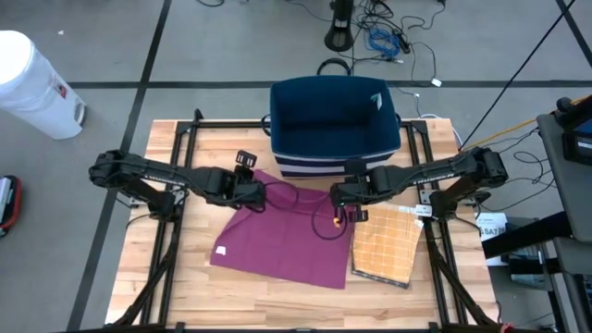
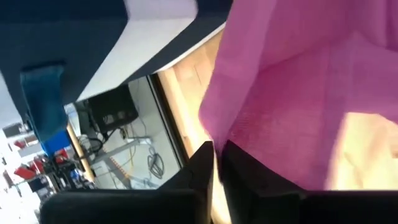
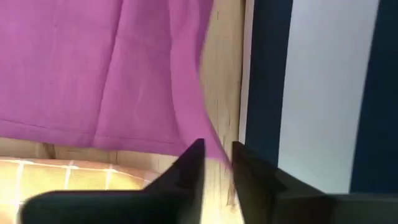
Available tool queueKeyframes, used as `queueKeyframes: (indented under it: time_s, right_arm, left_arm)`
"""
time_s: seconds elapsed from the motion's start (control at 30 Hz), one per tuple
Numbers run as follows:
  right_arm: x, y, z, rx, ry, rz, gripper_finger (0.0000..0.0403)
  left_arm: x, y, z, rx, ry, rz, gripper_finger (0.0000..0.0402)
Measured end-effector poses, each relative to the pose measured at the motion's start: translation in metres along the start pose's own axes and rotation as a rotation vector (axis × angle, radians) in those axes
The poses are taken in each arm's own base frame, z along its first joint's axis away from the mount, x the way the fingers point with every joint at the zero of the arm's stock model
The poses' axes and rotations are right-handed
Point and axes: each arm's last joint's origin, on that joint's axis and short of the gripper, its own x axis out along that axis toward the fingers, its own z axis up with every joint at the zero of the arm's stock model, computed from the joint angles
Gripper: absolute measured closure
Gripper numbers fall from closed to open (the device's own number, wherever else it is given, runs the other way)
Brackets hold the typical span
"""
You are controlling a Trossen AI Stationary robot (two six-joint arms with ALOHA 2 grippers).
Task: Fold towel
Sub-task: Fold the purple towel
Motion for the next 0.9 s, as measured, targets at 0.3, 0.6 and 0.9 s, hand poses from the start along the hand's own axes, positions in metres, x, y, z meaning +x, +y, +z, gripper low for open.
queueKeyframes:
  time_s: [0.3, 0.6, 0.9]
  right_arm:
    - [-0.001, 0.011, -0.003, 0.037, 0.004, 0.018, 0.0216]
    - [-0.021, 0.059, 0.020, 0.034, -0.286, 0.354, 0.0206]
    - [-0.001, 0.115, 0.010, 0.022, -0.532, 0.545, 0.0221]
  left_arm:
    - [-0.001, -0.002, 0.000, -0.035, -0.004, -0.008, 0.0302]
    - [-0.009, -0.013, 0.006, -0.139, -0.079, -0.152, 0.0298]
    - [-0.017, -0.027, 0.013, -0.303, -0.175, -0.520, 0.0298]
